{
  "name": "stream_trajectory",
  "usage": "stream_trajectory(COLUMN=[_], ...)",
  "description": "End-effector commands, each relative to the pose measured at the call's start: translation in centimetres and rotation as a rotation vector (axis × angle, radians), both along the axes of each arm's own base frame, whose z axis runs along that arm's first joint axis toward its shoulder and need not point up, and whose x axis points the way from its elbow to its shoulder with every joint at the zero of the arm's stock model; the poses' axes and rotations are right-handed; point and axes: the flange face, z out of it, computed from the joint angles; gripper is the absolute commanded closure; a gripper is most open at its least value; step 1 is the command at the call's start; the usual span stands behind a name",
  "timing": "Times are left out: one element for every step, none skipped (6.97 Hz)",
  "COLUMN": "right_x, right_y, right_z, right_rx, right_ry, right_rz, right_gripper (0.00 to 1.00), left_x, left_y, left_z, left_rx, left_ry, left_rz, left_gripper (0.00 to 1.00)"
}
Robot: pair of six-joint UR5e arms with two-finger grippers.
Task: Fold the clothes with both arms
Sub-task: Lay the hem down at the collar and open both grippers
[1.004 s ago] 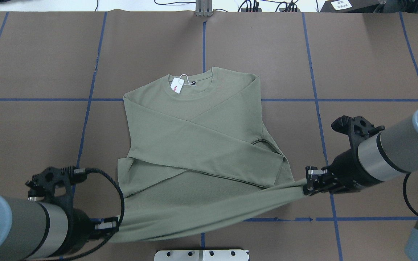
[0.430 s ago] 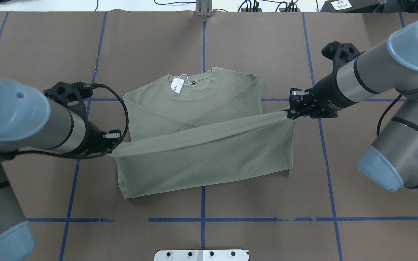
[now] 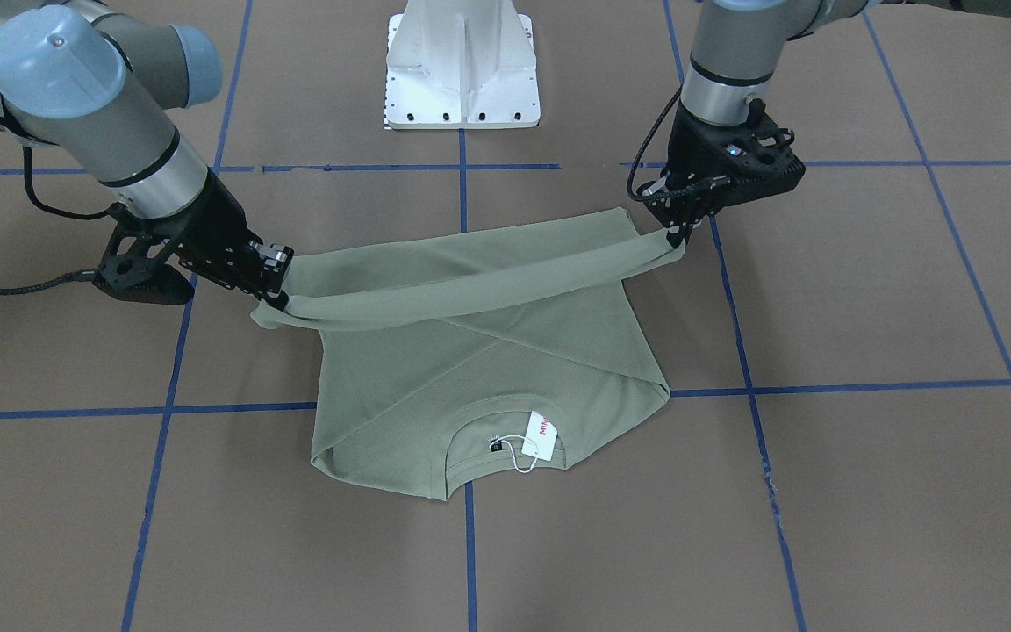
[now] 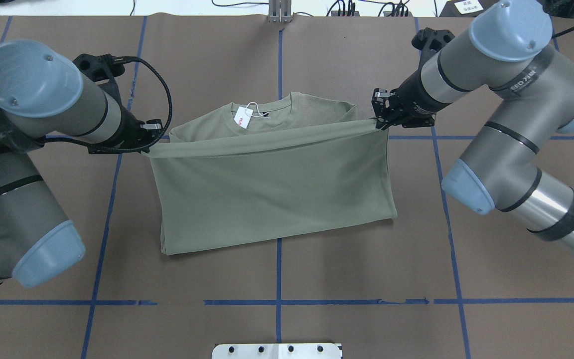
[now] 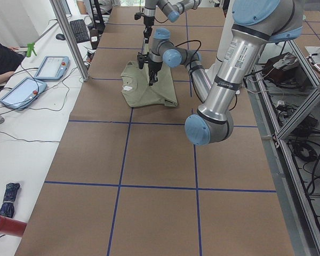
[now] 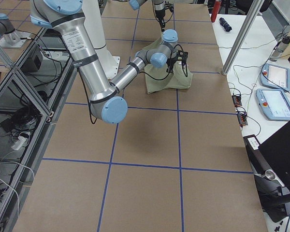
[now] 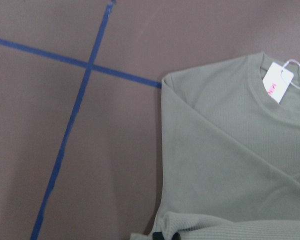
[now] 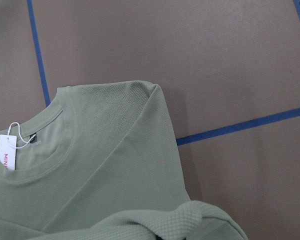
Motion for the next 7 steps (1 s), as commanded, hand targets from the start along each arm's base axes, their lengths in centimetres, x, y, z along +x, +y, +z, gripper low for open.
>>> stream_trajectory(right_x=[-3.4,-4.0,-4.7,-6.1,-6.6,-6.9,-7.1], right_y=[-4.8,-7.0,-8.5,-10.1,-10.7,-11.1,-11.3], right_z=[0.8,2.2,2.5,2.3,3.3,3.7,3.5], right_rx=[0.014,0.021,0.018,0.011,0.01,0.002,0.001], right_ry=[0.031,0.024,0.027,0.033,0.034,0.041,0.043], right_rz=[0.041,0.056,0.062,0.062,0.062,0.061,0.061], right_gripper=[1.0,1.0,1.0,1.0,1.0,1.0,1.0], left_x=[3.1,3.8,3.9,3.9,4.0,4.2,4.7], left_y=[-4.8,-6.6,-7.9,-8.5,-8.9,-9.5,-9.9], left_z=[4.3,5.4,6.4,7.0,7.8,9.2,9.9], left_rx=[0.026,0.027,0.024,0.022,0.009,-0.004,0.0], left_ry=[0.02,0.021,0.017,0.017,0.003,-0.012,-0.003], left_rz=[-0.027,-0.039,-0.053,-0.06,-0.066,-0.07,-0.072], left_gripper=[1.0,1.0,1.0,1.0,1.0,1.0,1.0])
